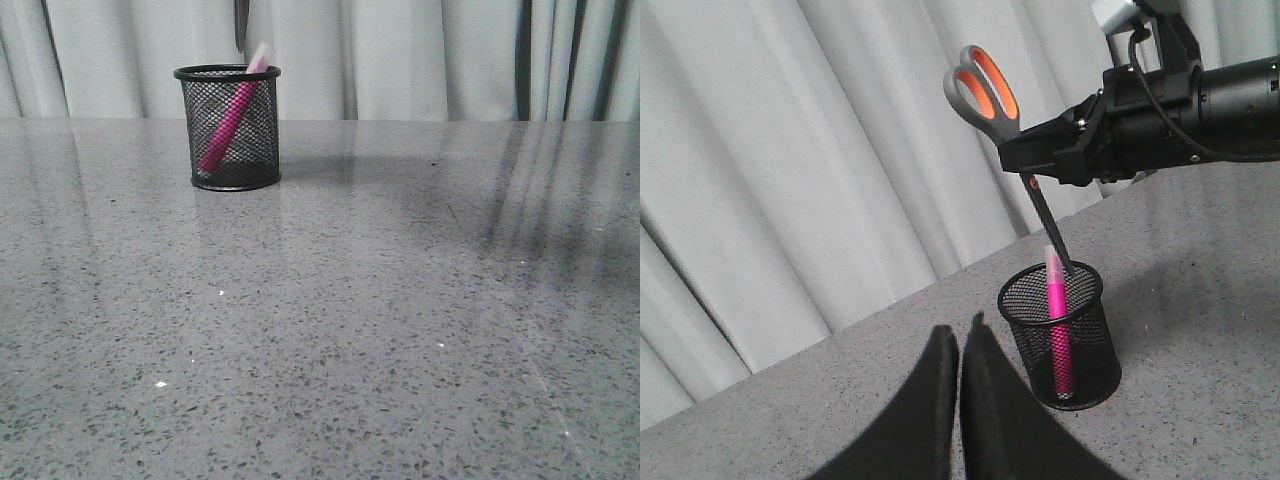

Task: Put pen and scissors into bin
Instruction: 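Lift the scissors blade-down with the right gripper toward the cup, then lower the scissors blades into the cup with the right gripper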

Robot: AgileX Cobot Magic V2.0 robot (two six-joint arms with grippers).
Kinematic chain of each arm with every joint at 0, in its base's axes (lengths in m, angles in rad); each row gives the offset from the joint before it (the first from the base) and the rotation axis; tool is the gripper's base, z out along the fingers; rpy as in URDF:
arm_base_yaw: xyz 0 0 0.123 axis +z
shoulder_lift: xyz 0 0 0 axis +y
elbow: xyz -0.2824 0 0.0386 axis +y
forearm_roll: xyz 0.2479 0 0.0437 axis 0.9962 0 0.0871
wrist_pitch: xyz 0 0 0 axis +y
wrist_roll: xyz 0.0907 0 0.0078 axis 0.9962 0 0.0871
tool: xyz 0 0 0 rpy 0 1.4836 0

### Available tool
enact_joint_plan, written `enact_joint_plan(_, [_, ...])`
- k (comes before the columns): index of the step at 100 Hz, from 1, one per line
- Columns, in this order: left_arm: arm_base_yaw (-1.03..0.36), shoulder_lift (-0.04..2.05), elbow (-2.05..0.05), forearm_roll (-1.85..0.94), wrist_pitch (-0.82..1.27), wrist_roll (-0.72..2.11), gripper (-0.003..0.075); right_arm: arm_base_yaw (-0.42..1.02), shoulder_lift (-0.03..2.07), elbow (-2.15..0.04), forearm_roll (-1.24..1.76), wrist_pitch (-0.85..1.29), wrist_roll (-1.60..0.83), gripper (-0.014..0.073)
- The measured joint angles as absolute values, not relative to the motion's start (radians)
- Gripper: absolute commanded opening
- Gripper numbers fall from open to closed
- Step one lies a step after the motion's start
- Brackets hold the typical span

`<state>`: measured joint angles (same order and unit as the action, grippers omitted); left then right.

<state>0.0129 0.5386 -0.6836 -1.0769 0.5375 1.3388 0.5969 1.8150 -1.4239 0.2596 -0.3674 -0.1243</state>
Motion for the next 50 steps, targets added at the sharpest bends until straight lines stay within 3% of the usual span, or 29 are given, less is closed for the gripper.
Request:
enact_joint_plan(23, [0.013, 0.539, -0.684, -1.077, 0.538, 1.339, -0.0022, 0.599, 1.838, -1.405, 0.260, -0.373, -0.124, -0.0076])
enact_joint_plan(50, [0.013, 0.539, -0.684, -1.077, 0.538, 1.339, -0.0022, 0.600, 1.838, -1.273, 0.260, -0.543, -0.124, -0.0076])
